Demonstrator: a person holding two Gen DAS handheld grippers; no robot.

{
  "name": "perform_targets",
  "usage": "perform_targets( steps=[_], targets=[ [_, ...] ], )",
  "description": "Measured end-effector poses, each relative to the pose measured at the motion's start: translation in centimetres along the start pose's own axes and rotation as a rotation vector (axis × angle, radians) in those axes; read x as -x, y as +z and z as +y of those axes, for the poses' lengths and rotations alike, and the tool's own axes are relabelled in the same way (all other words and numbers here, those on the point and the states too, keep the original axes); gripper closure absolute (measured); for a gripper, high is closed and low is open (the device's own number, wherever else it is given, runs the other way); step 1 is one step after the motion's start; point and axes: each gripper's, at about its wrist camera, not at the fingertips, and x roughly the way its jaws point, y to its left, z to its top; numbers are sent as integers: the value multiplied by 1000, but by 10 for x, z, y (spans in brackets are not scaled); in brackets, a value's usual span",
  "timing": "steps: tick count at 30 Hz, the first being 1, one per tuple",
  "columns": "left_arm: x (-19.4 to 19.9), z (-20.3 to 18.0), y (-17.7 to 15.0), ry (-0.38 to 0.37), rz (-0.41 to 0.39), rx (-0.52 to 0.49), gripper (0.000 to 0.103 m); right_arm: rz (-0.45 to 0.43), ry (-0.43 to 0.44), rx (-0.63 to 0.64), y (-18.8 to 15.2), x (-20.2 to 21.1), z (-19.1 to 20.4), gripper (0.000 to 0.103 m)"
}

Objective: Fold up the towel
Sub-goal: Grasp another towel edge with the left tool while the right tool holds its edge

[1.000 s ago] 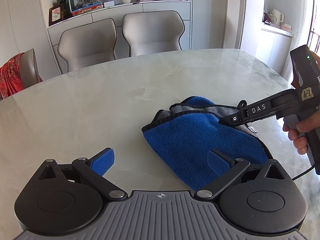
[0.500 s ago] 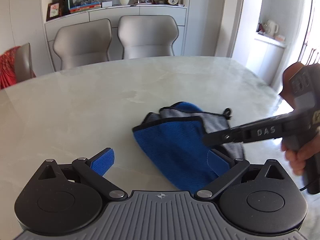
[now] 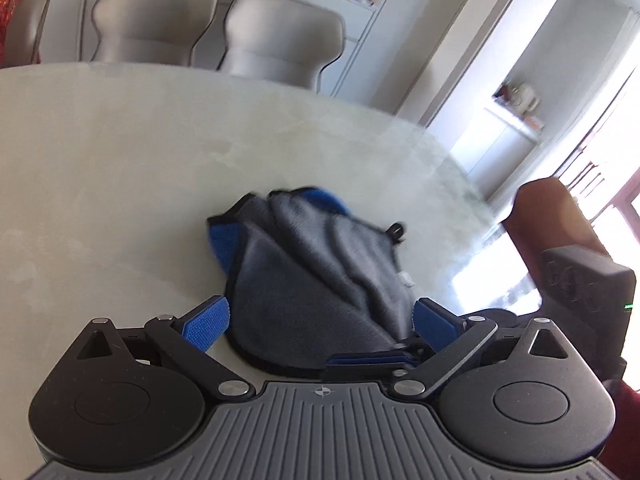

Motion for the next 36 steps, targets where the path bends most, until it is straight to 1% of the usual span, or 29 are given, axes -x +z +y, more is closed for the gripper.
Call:
perform_targets(
  steps=[2, 3, 5, 7, 8, 10, 11, 13, 15, 17, 19, 22, 23, 24, 25, 27, 28, 29, 30, 33, 35, 36],
  targets=[
    [-11, 7, -4, 30, 29, 35, 11, 29, -38, 16, -3, 0, 3, 92],
    [-15, 13, -7, 42, 35, 66, 11, 36, -46, 19, -5, 1, 4, 90],
    [-24, 27, -11, 58, 46, 127, 11, 20, -48, 19, -7, 12, 3, 86],
    [-31, 38, -13, 71, 56, 173, 12, -14, -51, 1, -7, 23, -1, 72],
    [-34, 42, -12, 76, 57, 180, 12, -29, -57, -14, -6, 27, -5, 64],
    [-42, 46, -9, 88, 52, 187, 12, -44, -73, -49, -3, 33, -14, 64],
    [-44, 46, -7, 84, 46, 181, 13, -51, -76, -74, -2, 35, -19, 64],
    [-51, 43, -3, 72, 28, 139, 19, -66, -86, -109, 0, 39, -27, 64],
    [-56, 38, 0, 63, 12, 88, 28, -80, -96, -137, 1, 43, -34, 64],
    [-61, 33, 3, 55, -3, 37, 32, -95, -92, -154, 1, 44, -38, 64],
    [-67, 29, 6, 46, -9, 1, 33, -112, -86, -174, 0, 45, -42, 64],
    [-73, 29, 11, 41, -9, -4, 34, -135, -80, -211, -1, 45, -48, 64],
    [-75, 29, 12, 41, -9, -4, 38, -140, -79, -222, -1, 44, -51, 64],
    [-77, 30, 15, 39, -10, -8, 46, -143, -80, -231, 0, 44, -53, 64],
    [-77, 30, 16, 37, -11, -12, 50, -143, -87, -242, 0, 44, -55, 64],
    [-78, 30, 18, 46, -5, -28, 72, -135, -113, -245, 2, 43, -59, 64],
    [-78, 30, 19, 54, 0, -38, 78, -129, -129, -245, 3, 42, -62, 64],
    [-79, 30, 19, 61, 7, -46, 90, -123, -145, -245, 5, 42, -64, 63],
    [-81, 31, 20, 63, 19, -51, 94, -118, -157, -250, 6, 41, -68, 63],
    [-80, 35, 19, 55, 29, -47, 97, -111, -195, -254, 14, 39, -78, 62],
    [-78, 35, 18, 52, 26, -56, 98, -107, -263, -200, 24, 38, -81, 62],
    [-76, 34, 18, 49, 24, -65, 98, -106, -305, -161, 30, 36, -82, 59]
  ],
)
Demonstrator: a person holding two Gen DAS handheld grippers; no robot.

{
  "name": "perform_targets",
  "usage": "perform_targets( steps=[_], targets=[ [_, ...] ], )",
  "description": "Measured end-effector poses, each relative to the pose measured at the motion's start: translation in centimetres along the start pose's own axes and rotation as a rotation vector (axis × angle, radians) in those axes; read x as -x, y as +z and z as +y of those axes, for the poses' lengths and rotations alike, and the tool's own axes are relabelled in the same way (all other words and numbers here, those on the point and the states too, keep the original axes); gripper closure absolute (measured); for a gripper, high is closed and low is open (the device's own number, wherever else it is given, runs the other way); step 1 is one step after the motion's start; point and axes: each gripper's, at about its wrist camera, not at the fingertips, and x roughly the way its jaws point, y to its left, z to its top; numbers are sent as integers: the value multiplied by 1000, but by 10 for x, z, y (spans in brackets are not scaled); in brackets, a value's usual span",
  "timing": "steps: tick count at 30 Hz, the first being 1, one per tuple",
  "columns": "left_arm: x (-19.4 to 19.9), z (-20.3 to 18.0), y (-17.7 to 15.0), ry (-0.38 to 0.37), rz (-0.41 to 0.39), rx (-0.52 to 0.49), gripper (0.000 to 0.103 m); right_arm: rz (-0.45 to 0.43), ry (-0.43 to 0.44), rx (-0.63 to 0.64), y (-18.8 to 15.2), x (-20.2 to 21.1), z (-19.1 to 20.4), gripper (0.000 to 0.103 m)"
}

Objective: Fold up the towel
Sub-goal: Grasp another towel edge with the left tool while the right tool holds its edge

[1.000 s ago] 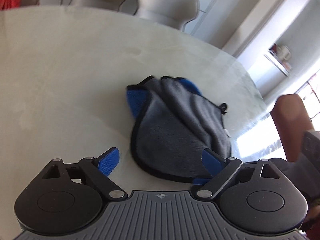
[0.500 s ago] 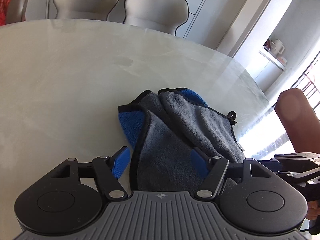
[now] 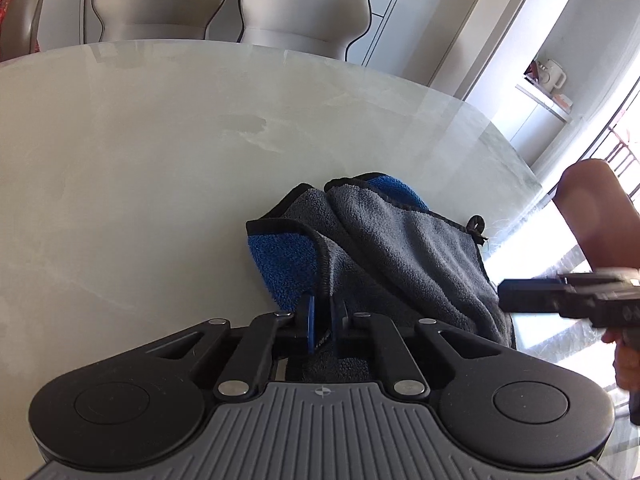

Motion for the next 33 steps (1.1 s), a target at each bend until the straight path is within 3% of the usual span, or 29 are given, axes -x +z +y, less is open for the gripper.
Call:
perform_targets(
  steps=[7, 12, 17, 23, 28, 31, 32, 33],
  targets=[
    [26, 1, -7, -16, -31, -4, 98, -23, -38, 178, 32, -24, 8, 52],
    [40, 9, -12, -14, -44, 38, 98, -24, -156, 236, 38, -47, 5, 47],
    [38, 13, -17, -14, -33, 52, 98, 38, -127, 249, 34, -57, -3, 47],
    [28, 14, -19, -23, -5, 68, 96, 34, -121, 264, 24, -61, -6, 45],
    [21, 18, -20, -29, 17, 100, 88, 33, -132, 322, 19, -64, 0, 44],
    [15, 17, -18, -28, 42, 95, 71, 42, -134, 333, 18, -64, 2, 45],
    [13, 16, -18, -28, 50, 96, 65, 47, -135, 325, 18, -63, 2, 49],
    [12, 16, -19, -27, 50, 99, 65, 51, -138, 317, 19, -62, 2, 65]
  ],
)
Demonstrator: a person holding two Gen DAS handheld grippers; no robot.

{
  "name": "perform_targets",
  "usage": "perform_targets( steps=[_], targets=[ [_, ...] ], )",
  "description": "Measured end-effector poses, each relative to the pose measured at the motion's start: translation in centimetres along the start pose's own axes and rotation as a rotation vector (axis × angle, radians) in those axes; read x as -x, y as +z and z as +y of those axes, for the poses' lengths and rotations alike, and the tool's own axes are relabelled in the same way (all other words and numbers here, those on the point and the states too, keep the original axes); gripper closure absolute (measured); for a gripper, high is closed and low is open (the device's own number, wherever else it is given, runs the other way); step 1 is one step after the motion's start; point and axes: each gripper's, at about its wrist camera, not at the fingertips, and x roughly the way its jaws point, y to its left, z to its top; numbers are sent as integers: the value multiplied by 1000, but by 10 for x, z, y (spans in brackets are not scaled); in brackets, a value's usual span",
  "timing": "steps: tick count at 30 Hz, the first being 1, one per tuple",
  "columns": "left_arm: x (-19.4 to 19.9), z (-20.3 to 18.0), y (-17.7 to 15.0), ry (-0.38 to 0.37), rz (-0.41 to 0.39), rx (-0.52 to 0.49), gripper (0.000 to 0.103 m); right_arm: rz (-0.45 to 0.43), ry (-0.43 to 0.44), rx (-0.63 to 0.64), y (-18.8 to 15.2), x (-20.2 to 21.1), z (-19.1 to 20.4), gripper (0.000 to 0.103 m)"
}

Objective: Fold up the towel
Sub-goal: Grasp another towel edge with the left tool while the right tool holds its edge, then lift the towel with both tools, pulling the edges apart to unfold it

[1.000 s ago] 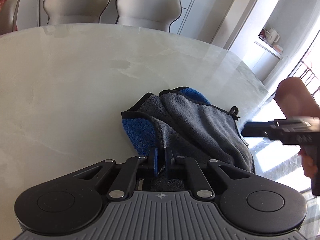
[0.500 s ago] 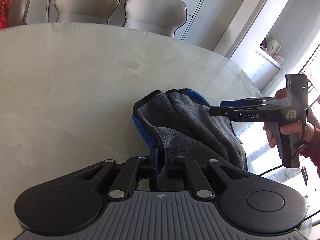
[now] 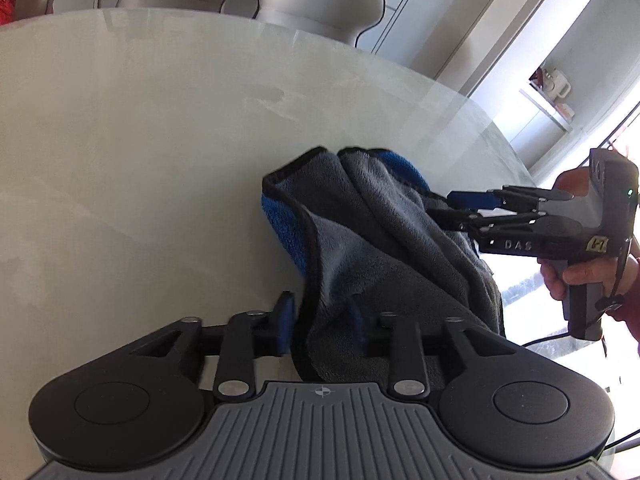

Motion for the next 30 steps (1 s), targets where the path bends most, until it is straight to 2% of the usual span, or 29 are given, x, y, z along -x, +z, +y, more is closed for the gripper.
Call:
perform_targets(
  steps=[2, 3, 5, 8, 15, 17, 22, 28, 30],
  targets=[
    [-2, -1, -1, 0, -2, 3, 70, -2, 10, 30, -1, 3, 6, 92],
    [-2, -2, -2, -6, -13, -3, 80, -3, 16, 48, -2, 4, 9, 92],
    [-2, -5, -2, -13, -19, -24, 97, -13, -33, 124, -6, 9, 25, 92],
    [2, -10, -1, -11, -23, -57, 98, -29, -53, 118, -9, 20, 32, 93],
    [33, 0, 4, -34, -128, 36, 99, -130, -80, -44, -6, 74, 20, 93],
    [44, 3, 7, -32, -160, 52, 99, -143, -119, -76, -9, 90, 14, 93],
    [64, 6, 6, -21, -201, 70, 99, -94, -198, -145, -26, 104, 3, 93],
    [65, 4, -13, -22, -149, 75, 99, 4, -262, -218, -59, 117, 6, 92],
    [63, 5, -20, -28, -127, 91, 99, 12, -250, -253, -70, 125, 7, 92]
  ],
)
